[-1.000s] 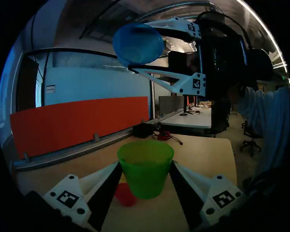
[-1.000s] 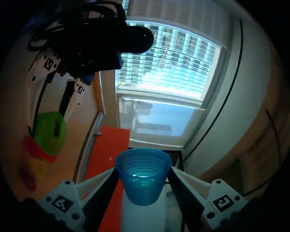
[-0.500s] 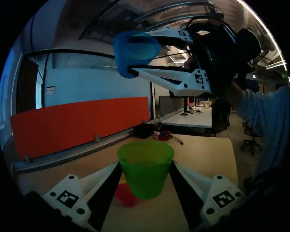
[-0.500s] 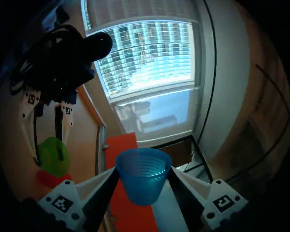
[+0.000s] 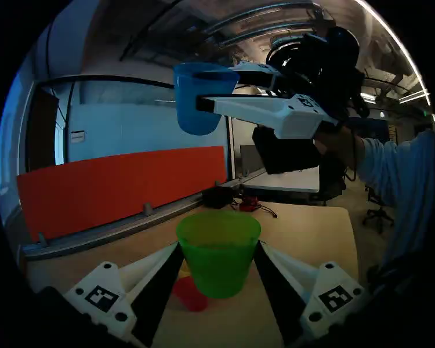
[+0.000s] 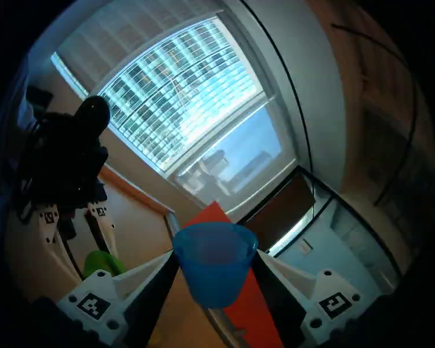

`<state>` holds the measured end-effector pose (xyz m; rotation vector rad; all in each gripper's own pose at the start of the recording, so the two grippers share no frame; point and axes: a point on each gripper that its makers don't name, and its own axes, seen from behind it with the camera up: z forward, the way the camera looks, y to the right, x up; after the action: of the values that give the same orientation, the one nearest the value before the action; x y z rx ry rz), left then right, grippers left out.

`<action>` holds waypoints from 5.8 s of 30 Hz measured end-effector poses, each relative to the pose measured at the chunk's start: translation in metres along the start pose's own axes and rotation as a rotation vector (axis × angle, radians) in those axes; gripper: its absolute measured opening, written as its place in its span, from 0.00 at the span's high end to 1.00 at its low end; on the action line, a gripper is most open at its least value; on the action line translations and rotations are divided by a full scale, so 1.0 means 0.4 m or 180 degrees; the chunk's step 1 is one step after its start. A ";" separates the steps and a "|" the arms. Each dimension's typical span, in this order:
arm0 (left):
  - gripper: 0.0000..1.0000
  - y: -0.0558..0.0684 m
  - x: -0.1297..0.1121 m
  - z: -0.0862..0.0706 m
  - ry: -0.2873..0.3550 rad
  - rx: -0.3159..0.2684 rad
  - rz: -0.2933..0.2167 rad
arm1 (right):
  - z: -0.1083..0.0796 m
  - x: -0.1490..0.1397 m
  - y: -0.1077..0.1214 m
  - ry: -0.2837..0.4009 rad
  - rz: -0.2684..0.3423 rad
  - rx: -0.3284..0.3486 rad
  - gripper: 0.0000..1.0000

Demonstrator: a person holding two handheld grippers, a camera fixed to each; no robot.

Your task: Pour water

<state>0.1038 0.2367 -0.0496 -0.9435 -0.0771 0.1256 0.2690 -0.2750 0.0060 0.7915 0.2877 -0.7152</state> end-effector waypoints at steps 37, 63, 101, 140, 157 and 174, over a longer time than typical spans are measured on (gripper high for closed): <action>0.17 -0.065 -0.007 -0.036 -0.0041 0.0213 0.0054 | -0.039 -0.003 -0.100 0.0011 0.2271 0.0541 0.11; 0.17 -0.117 -0.141 -0.056 -0.0480 0.0300 0.0041 | -0.113 -0.217 -0.209 -0.0447 0.2285 0.0652 0.09; 0.17 -0.136 -0.449 -0.014 -0.1460 0.0091 -0.0094 | -0.151 -0.577 -0.470 -0.1451 0.2080 0.1111 0.09; 0.17 -0.149 -0.563 -0.030 -0.1681 0.0045 -0.0205 | -0.162 -0.669 -0.586 -0.1751 0.2064 0.1276 0.09; 0.01 -0.156 -0.578 -0.064 -0.1801 0.0106 -0.0086 | -0.163 -0.689 -0.614 -0.1803 0.2015 0.1248 0.09; 0.01 -0.173 -0.559 -0.122 -0.1806 0.0215 -0.0032 | -0.167 -0.706 -0.651 -0.1816 0.2101 0.1258 0.09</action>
<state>-0.1066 0.1259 -0.0243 -0.8172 -0.5974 0.3822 -0.1137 -0.2185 -0.0440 0.9455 -0.6289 -0.3402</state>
